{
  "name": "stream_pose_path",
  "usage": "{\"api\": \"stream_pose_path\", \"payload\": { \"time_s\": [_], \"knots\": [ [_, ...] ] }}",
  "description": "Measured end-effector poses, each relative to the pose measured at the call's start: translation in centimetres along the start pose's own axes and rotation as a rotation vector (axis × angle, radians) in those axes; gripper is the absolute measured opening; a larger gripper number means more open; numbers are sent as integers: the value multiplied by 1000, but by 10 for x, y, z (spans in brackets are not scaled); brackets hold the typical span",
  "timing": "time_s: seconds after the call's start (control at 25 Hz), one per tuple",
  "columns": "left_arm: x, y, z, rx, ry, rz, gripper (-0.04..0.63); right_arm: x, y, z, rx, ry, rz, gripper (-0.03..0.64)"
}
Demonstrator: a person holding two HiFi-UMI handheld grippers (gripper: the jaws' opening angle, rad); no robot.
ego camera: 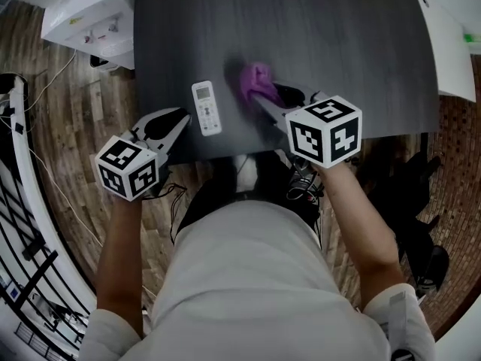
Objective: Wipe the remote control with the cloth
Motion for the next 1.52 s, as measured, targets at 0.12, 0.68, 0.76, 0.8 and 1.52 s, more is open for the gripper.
{"api": "stream_pose_path", "payload": {
  "time_s": [0.12, 0.68, 0.76, 0.8, 1.52],
  "knots": [
    [-21, 24, -11, -69, 176, 78, 24, -39, -13, -17, -16, 109, -4, 114],
    [-61, 114, -20, -152, 458, 240, 20, -175, -25, 18, 66, 406, 15, 114],
    [-65, 132, -20, -156, 488, 225, 20, -187, -24, 28, 59, 405, -11, 114],
    [-66, 142, -19, -158, 501, 213, 20, -192, -23, 34, 54, 403, -22, 114],
    [-73, 278, 61, -314, 653, 22, 20, -257, -8, 116, 91, 457, -162, 110]
  ]
}}
Point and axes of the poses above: the fingertips, and each gripper's own axes: x forward along the fingers, y to its right, z out of its underside, the point moved 9 cm from there along -x, backward along the fingers, and after that the axes turned 7 degrees about -y, right-handed, at the moved point
